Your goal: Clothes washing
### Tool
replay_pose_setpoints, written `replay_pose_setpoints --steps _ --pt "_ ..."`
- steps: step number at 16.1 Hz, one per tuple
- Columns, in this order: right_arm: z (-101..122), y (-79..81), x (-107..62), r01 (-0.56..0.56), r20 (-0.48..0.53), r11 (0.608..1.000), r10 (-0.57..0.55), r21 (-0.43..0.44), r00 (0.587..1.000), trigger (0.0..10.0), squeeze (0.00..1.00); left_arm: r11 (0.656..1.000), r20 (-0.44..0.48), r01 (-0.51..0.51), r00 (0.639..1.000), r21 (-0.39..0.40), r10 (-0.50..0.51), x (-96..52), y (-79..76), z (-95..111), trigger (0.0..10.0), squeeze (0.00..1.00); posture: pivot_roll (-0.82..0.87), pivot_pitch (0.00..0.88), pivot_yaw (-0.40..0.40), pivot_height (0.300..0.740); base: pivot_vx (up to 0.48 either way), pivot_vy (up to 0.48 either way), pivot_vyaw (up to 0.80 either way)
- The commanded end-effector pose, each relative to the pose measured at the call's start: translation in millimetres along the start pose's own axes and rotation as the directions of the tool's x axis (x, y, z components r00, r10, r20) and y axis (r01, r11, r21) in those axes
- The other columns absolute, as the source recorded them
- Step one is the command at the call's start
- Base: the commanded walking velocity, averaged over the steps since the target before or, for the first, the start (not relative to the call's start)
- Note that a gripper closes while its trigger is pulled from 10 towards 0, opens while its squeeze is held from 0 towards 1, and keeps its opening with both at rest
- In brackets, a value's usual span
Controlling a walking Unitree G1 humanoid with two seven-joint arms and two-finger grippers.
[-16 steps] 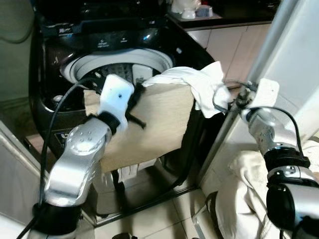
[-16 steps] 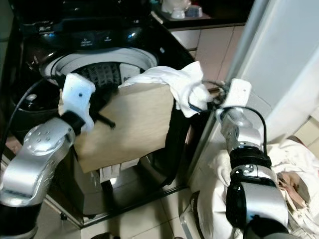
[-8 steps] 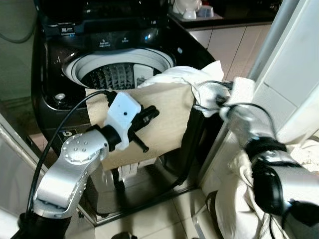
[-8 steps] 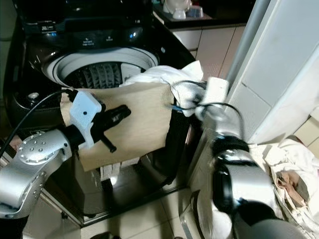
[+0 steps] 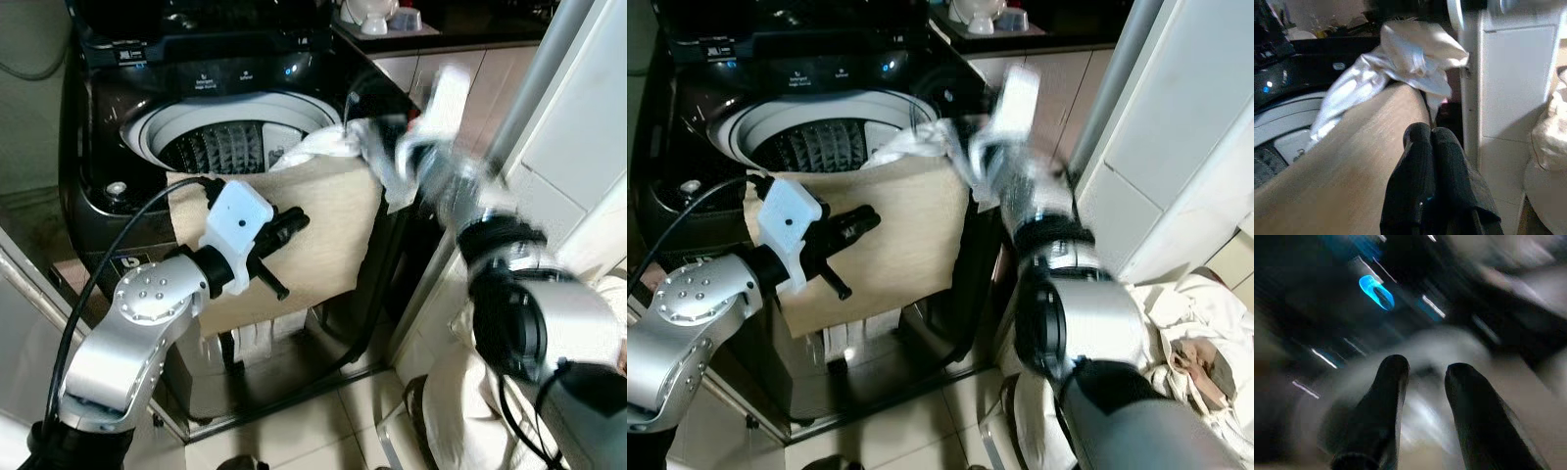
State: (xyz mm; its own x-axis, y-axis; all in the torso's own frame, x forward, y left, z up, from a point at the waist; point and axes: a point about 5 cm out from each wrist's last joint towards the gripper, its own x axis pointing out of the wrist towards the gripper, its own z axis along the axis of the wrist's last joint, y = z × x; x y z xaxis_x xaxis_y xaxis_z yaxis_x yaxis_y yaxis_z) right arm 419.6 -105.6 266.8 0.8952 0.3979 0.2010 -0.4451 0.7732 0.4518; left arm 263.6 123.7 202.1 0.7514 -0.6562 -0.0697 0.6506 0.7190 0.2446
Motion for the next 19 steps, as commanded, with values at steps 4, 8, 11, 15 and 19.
replay_pose_setpoints --steps 4,8,11,15,19 --pt "28 -4.4 -3.6 -0.025 0.069 0.978 0.04 -0.206 0.997 10.0 0.0 0.995 0.053 -0.091 0.995 0.034 0.089 4.4 12.0 10 10.0 0.0 0.06 0.0 -0.037 0.74 0.0 0.0 0.0" --pt "-8 -72.4 -39.0 0.344 -0.026 0.86 -0.381 -0.376 0.924 10.0 0.0 0.997 0.011 -0.067 0.998 0.027 0.067 4.7 5.6 1 10.0 0.0 0.05 0.0 -0.035 0.74 0.0 0.0 0.0" --pt "-31 -104.1 -63.5 0.528 -0.045 0.778 -0.574 -0.34 0.817 10.0 0.0 0.999 -0.003 0.012 1.0 0.049 -0.011 8.5 -5.0 1 10.0 0.0 0.07 0.0 -0.017 0.74 0.0 0.0 0.0" --pt "-41 -116.7 -75.9 0.61 -0.083 0.724 -0.663 -0.321 0.744 10.0 0.0 0.998 0.079 -0.009 0.997 0.058 0.004 7.9 -0.4 20 10.0 0.0 0.1 0.043 -0.015 0.74 0.0 0.0 0.0" --pt "-43 -106.7 -66.5 0.597 -0.096 0.75 -0.642 -0.284 0.761 10.0 0.0 0.998 0.115 -0.015 0.993 0.056 0.009 0.2 -0.3 31 10.0 0.0 0.11 0.07 -0.031 0.74 0.0 0.0 0.0"
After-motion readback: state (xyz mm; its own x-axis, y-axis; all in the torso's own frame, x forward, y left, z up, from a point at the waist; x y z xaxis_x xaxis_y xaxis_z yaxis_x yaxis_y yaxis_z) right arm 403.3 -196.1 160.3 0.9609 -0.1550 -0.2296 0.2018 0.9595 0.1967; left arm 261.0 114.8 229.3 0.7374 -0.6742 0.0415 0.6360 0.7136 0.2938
